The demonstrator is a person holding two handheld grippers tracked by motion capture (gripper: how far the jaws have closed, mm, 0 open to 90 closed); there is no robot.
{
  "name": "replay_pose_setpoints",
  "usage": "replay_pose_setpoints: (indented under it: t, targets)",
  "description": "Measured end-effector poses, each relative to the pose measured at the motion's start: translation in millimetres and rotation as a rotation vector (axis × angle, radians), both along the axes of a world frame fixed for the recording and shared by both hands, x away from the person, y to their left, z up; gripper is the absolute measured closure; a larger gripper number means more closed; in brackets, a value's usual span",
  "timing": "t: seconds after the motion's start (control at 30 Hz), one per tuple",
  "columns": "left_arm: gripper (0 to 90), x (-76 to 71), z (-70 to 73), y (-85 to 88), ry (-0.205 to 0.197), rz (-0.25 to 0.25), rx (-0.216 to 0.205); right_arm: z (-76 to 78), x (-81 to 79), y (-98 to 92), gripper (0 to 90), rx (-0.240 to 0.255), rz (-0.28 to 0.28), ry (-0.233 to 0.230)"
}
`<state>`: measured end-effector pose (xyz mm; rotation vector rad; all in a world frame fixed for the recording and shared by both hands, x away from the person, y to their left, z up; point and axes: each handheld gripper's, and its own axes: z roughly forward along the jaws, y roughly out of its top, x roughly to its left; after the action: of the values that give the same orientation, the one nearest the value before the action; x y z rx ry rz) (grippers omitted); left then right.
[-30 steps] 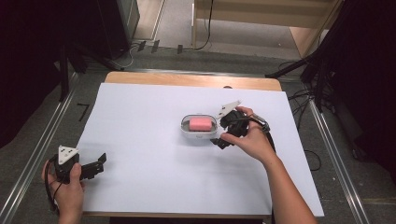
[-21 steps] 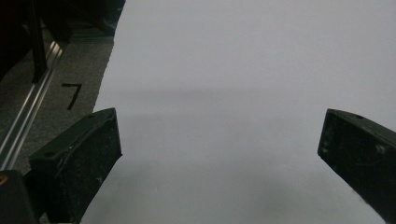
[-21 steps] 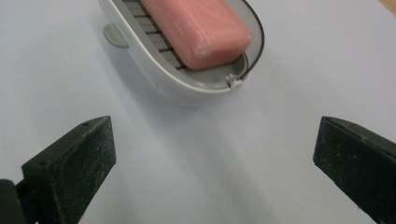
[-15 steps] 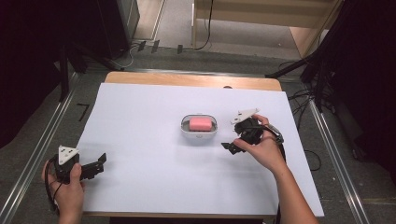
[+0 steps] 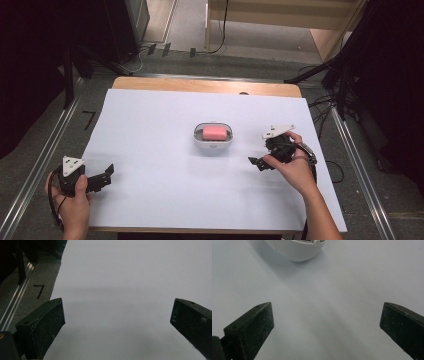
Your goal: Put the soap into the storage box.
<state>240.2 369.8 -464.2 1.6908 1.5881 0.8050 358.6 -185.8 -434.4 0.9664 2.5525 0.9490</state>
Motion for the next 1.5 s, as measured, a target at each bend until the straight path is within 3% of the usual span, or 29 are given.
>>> replay_pose_setpoints:
  t: [0.67, 1.5]
  targets:
    - [0.0, 0.1, -0.1, -0.3, 0.000, 0.001, 0.004, -17.1, -19.6, -39.1, 0.0, 0.040, -0.095, -0.014]
    - [0.0, 0.0, 0.0, -1.0, 0.001, 0.003, 0.010, -33.5, -54.8, -93.3, 0.0, 0.132, -0.231, -0.020]
